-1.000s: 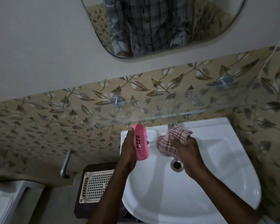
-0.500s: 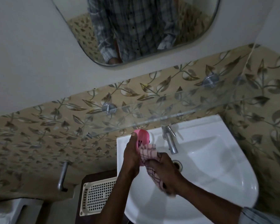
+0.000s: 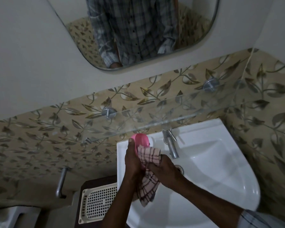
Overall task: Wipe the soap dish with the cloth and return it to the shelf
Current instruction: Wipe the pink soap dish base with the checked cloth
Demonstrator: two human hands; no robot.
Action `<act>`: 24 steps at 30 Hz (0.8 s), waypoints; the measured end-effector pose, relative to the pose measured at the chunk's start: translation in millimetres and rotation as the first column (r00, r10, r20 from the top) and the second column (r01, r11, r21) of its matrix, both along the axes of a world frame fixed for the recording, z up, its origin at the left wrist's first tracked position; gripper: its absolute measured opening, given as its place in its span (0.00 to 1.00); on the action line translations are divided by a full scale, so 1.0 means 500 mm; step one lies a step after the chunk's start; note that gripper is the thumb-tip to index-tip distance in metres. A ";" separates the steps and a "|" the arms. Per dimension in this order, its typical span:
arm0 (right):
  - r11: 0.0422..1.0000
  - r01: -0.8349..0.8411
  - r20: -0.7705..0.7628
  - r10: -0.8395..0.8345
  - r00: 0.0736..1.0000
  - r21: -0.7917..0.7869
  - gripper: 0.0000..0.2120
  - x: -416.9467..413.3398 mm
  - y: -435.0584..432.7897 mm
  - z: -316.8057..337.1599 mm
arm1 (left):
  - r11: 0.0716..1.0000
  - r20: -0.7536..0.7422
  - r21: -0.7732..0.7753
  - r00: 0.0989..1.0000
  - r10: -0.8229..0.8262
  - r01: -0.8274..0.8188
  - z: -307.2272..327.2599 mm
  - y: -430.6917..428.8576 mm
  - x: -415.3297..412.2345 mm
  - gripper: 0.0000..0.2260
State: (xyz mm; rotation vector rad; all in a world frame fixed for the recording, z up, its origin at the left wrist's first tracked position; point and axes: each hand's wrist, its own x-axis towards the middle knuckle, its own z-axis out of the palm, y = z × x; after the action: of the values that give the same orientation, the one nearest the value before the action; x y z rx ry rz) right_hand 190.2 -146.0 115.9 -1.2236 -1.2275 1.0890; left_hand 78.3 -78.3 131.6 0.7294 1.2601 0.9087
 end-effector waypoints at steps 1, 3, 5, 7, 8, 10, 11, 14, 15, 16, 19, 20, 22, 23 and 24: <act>0.985 -0.116 0.187 0.091 0.978 0.127 0.12 0.019 0.001 -0.012 | 0.999 0.026 -0.041 1.000 -0.005 0.006 0.006 0.004 -0.001 0.26; 0.914 -0.380 0.537 0.253 0.805 0.140 0.12 0.060 0.007 -0.017 | 0.993 0.032 -0.111 0.999 -0.041 0.045 0.013 0.007 -0.006 0.28; 0.811 -0.537 0.889 0.045 0.456 0.235 0.13 0.092 0.039 -0.015 | 0.975 0.009 -0.208 0.997 -0.072 0.072 0.017 0.018 -0.017 0.28; 0.753 -0.555 0.917 -0.163 0.364 0.354 0.09 0.087 0.049 -0.011 | 0.952 0.066 -0.287 0.994 -0.090 0.106 0.028 0.026 -0.020 0.30; 0.782 -0.502 0.892 -0.150 0.425 0.371 0.08 0.071 0.046 -0.013 | 0.952 0.069 -0.289 0.994 -0.090 0.106 0.035 0.029 -0.019 0.30; 0.894 -0.313 0.763 -0.049 0.645 0.322 0.08 0.026 0.034 -0.012 | 0.978 0.012 -0.207 1.000 -0.025 0.027 0.029 0.032 -0.013 0.29; 0.949 -0.219 0.640 0.024 0.768 0.226 0.09 0.010 0.026 -0.013 | 0.991 -0.011 -0.131 1.000 -0.013 0.012 0.022 0.029 -0.010 0.28; 0.993 -0.108 0.159 0.115 0.980 -0.054 0.12 0.000 0.033 0.000 | 0.996 -0.060 0.069 0.997 -0.050 0.054 -0.010 0.009 -0.006 0.27; 0.979 -0.124 0.007 0.127 0.992 -0.165 0.11 0.005 0.038 0.011 | 0.992 -0.057 0.094 0.996 -0.075 0.080 -0.016 -0.003 -0.008 0.27; 0.953 -0.159 -0.152 0.123 0.981 -0.259 0.10 0.007 0.040 0.019 | 0.989 -0.049 0.121 0.995 -0.084 0.090 -0.027 -0.016 -0.015 0.26; 0.921 -0.169 -0.361 0.033 0.932 -0.352 0.10 0.038 0.047 0.044 | 0.987 0.021 0.141 0.997 -0.079 0.075 -0.029 -0.021 -0.040 0.14; 0.925 -0.117 -0.409 -0.045 0.911 -0.361 0.11 0.059 0.045 0.047 | 0.989 0.057 0.128 0.995 -0.082 0.074 -0.023 -0.018 -0.052 0.12; 0.919 -0.013 -0.514 -0.208 0.832 -0.393 0.10 0.115 0.033 0.054 | 0.997 0.112 0.077 0.994 0.010 -0.019 -0.005 -0.008 -0.082 0.22; 0.914 0.014 -0.573 -0.266 0.775 -0.405 0.10 0.146 0.022 0.056 | 0.999 0.182 0.036 0.983 -0.016 0.009 0.002 -0.004 -0.095 0.26; 0.910 0.024 -0.627 -0.304 0.717 -0.414 0.10 0.176 0.011 0.053 | 1.000 0.234 0.015 0.972 -0.025 0.022 0.006 0.002 -0.104 0.28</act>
State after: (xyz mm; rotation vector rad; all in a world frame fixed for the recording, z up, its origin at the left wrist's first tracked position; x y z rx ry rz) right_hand 278.2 -140.4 142.6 -1.0267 -0.3265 1.5044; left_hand 26.2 -77.4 134.5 0.6259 1.0361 0.9540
